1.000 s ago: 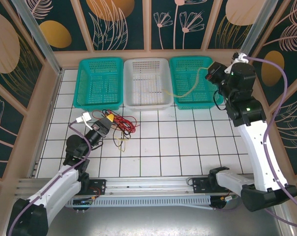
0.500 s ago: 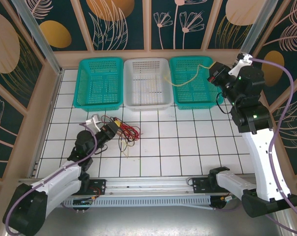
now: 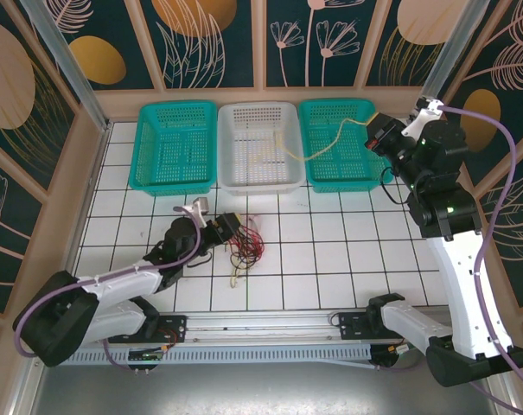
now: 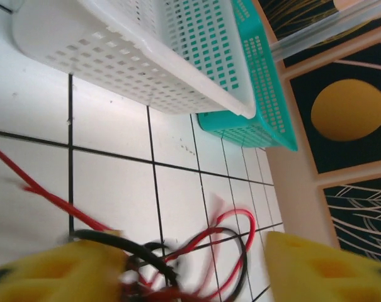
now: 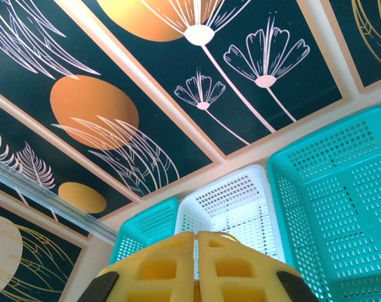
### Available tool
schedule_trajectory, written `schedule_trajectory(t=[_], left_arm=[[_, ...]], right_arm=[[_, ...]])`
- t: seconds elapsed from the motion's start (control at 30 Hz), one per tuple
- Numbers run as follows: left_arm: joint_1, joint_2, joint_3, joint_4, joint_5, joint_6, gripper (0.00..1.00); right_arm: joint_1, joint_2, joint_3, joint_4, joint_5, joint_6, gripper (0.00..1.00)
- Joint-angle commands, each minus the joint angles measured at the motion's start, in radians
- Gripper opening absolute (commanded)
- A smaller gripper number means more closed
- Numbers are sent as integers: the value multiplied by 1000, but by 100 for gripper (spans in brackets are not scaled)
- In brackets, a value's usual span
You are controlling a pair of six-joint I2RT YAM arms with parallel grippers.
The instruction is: Untangle the cables
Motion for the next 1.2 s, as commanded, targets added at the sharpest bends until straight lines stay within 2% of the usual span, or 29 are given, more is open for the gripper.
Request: schedule_trajectory(t=[0.0,0.13,0.27,0.4,0.5,0.63,0.73,0.83,0.97,1.03,1.17], left_arm=[[-8,35,72,-56,-19,0,99],[-8,27,106,-170,-13,18,99],[-7,-97,153,-361,-117,82,99],[-7,-203,196,-482,-191,167,99],[-7,-242,248,-561,-196,273,99],[-7,-284,381,-714,-284,434,99],[2,-311,489,-741,-333,581,99],[53,-279,610,-725,-235,663,99],[90,-186,752,-679,11,759,99],[90,-116,830,-722,99,831,97],[90,-13,921,-800,109,869,96]], right_arm=[[4,-21,-6,23,-17,-1,0],[6,-19,1,20,-42,-19,0],[11,-10,10,11,-65,-39,0],[21,-4,11,13,-72,-53,0],[34,7,23,17,-84,-60,0],[76,37,51,1,-90,-87,0],[129,66,75,-21,-68,-112,0],[193,89,83,-17,-39,-131,0],[260,137,114,-22,-41,-155,0],[288,157,134,-30,-37,-169,0],[327,184,166,-41,-30,-184,0]])
